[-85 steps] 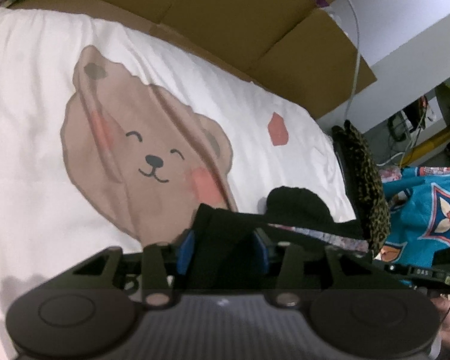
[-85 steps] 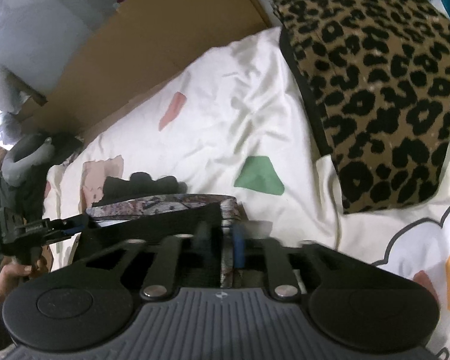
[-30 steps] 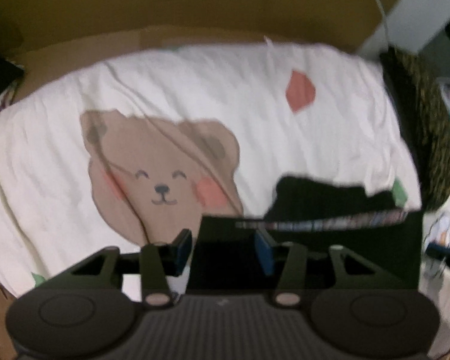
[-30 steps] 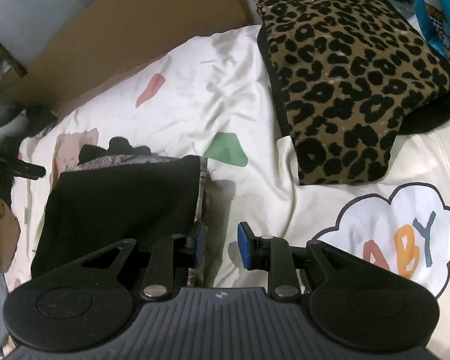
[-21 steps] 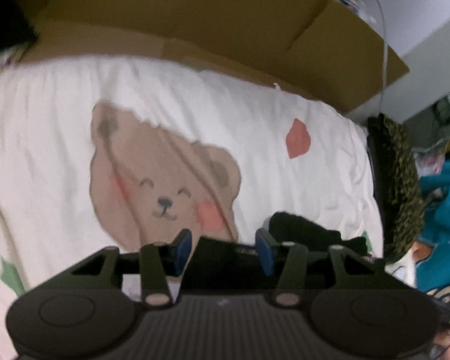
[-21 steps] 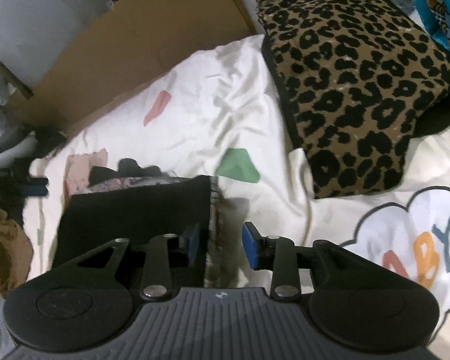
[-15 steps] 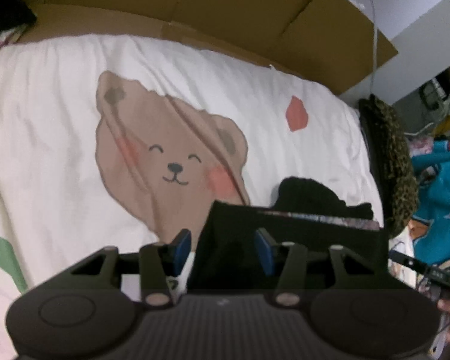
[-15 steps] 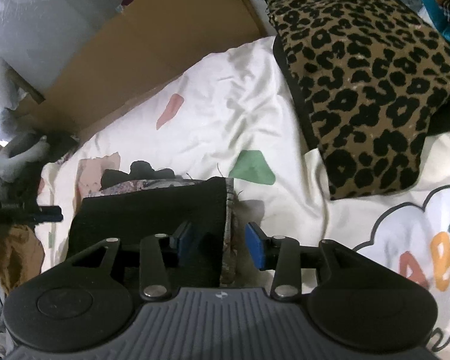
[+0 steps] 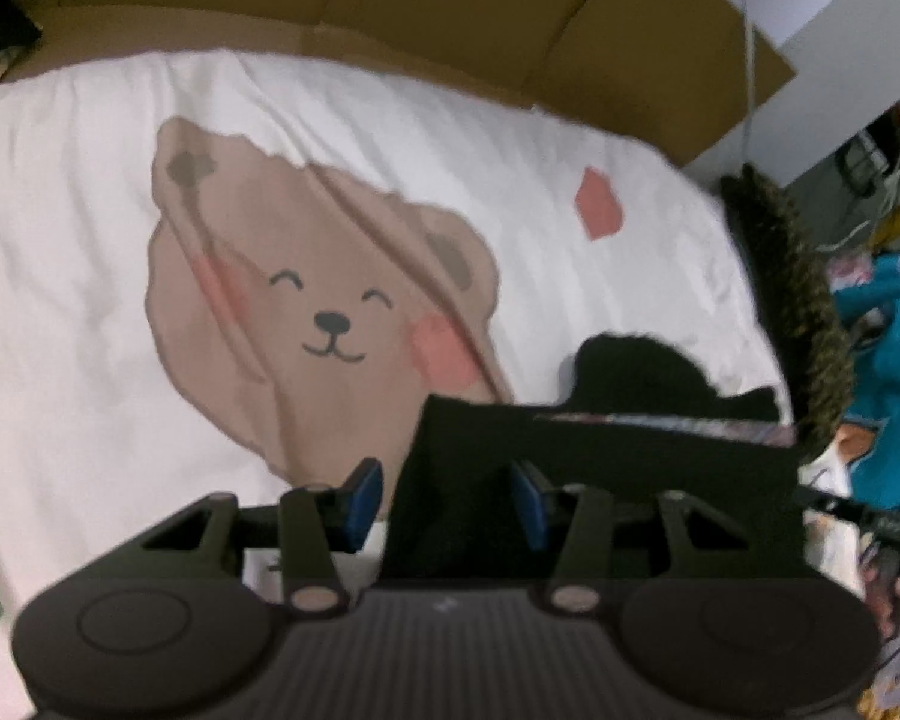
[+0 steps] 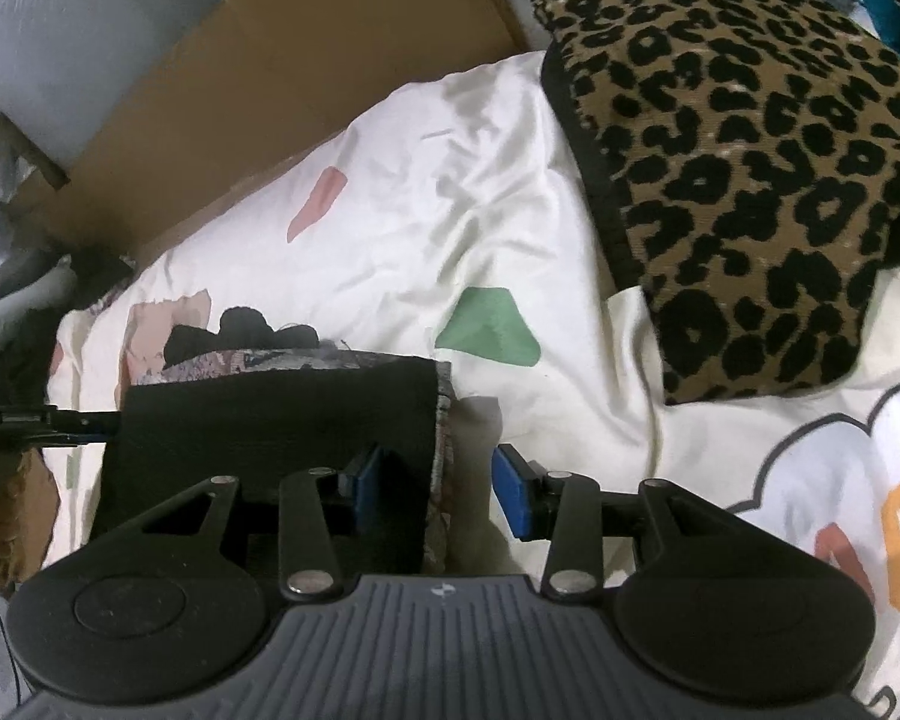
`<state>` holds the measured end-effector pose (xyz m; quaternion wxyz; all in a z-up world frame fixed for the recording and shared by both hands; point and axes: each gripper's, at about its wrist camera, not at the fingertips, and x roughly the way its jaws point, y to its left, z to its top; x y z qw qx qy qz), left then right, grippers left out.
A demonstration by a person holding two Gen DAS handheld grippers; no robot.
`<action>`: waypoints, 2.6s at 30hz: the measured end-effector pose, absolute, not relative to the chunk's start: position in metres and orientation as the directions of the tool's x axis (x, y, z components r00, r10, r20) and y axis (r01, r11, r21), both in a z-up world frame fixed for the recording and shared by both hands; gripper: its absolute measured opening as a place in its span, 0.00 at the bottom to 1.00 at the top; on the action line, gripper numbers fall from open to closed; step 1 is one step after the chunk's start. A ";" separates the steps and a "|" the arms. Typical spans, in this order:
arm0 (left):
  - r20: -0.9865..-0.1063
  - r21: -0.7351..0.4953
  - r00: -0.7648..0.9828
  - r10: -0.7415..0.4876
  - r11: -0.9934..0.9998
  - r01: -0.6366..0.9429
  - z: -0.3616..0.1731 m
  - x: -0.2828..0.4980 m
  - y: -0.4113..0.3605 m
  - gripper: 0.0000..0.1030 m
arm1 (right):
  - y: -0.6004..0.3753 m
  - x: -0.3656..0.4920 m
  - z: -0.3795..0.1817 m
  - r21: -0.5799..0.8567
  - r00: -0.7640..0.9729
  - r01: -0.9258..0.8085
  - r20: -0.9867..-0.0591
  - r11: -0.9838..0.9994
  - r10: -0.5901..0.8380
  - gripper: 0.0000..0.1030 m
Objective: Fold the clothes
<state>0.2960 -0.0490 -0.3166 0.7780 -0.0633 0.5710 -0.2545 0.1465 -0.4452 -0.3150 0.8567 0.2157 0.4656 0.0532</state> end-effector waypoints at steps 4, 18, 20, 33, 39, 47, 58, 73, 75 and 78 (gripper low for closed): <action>-0.871 -0.357 0.216 -0.442 0.870 0.341 -0.329 0.293 -0.054 0.51 | -0.439 0.152 -0.319 0.384 0.552 0.093 -0.788 0.918 0.274 0.50; -0.901 -0.186 0.256 -0.351 0.844 0.504 -0.327 0.285 -0.090 0.63 | -0.415 0.164 -0.324 0.237 0.538 0.000 -0.819 0.972 0.200 0.51; -0.899 -0.193 0.252 -0.358 0.841 0.505 -0.327 0.285 -0.087 0.59 | -0.411 0.167 -0.323 0.213 0.541 -0.015 -0.820 0.977 0.187 0.51; -0.879 -0.282 0.210 -0.427 0.824 0.492 -0.326 0.282 -0.084 0.07 | -0.397 0.176 -0.328 0.252 0.529 -0.101 -0.806 0.962 0.266 0.06; -0.846 -0.315 0.259 -0.465 0.830 0.461 -0.308 0.282 -0.065 0.05 | -0.414 0.162 -0.310 0.306 0.562 -0.039 -0.780 0.951 0.274 0.03; -0.762 -0.401 0.325 -0.560 0.803 0.442 -0.263 0.284 -0.050 0.05 | -0.444 0.128 -0.269 0.390 0.640 0.052 -0.720 0.919 0.269 0.03; -0.750 -0.385 0.354 -0.558 0.804 0.452 -0.245 0.290 -0.072 0.05 | -0.458 0.119 -0.255 0.419 0.669 0.091 -0.698 0.904 0.256 0.03; -0.826 -0.305 0.341 -0.448 0.865 0.399 -0.281 0.314 -0.077 0.04 | -0.459 0.147 -0.277 0.400 0.629 0.119 -0.738 0.909 0.243 0.03; -0.837 -0.289 0.344 -0.426 0.878 0.382 -0.288 0.318 -0.076 0.00 | -0.460 0.151 -0.283 0.396 0.618 0.133 -0.750 0.908 0.236 0.03; -0.843 -0.291 0.347 -0.411 0.891 0.348 -0.296 0.323 -0.072 0.00 | -0.460 0.156 -0.292 0.392 0.604 0.150 -0.763 0.908 0.230 0.03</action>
